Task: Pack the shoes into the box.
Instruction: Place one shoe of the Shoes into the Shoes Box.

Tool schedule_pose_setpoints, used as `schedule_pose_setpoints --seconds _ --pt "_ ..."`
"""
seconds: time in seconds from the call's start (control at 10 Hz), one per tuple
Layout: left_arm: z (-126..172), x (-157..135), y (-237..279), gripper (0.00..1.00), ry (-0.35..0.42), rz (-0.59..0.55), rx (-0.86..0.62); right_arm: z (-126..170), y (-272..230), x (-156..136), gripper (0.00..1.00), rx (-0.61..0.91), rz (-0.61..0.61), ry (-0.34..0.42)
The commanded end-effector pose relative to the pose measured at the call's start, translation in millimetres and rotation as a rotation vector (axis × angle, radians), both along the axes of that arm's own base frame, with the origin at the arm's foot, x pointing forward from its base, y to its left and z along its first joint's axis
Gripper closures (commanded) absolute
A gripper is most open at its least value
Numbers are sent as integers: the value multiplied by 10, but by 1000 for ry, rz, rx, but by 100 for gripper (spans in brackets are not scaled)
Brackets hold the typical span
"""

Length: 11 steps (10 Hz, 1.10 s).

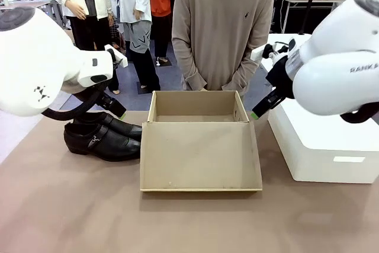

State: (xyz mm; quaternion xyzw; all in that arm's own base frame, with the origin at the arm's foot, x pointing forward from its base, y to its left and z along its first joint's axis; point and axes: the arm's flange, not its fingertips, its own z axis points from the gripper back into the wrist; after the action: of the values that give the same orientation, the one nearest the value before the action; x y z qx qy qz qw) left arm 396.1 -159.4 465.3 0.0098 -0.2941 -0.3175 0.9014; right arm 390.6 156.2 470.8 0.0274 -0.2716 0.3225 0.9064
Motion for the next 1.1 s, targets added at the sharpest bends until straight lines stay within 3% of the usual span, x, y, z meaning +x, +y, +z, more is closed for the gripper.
schedule_pose_setpoints --seconds 0.0,0.4,0.5,1.0 --pt "164 -23 39 0 -4 -23 31 174 -92 8 0 25 48 13" --pt "326 -60 65 0 11 -72 52 304 -145 -23 0 33 85 10" --pt "392 -60 71 0 9 -172 12 366 -214 -42 0 65 121 -32" --pt "935 -41 250 0 -101 -442 -53 751 -490 -186 0 160 291 -178"
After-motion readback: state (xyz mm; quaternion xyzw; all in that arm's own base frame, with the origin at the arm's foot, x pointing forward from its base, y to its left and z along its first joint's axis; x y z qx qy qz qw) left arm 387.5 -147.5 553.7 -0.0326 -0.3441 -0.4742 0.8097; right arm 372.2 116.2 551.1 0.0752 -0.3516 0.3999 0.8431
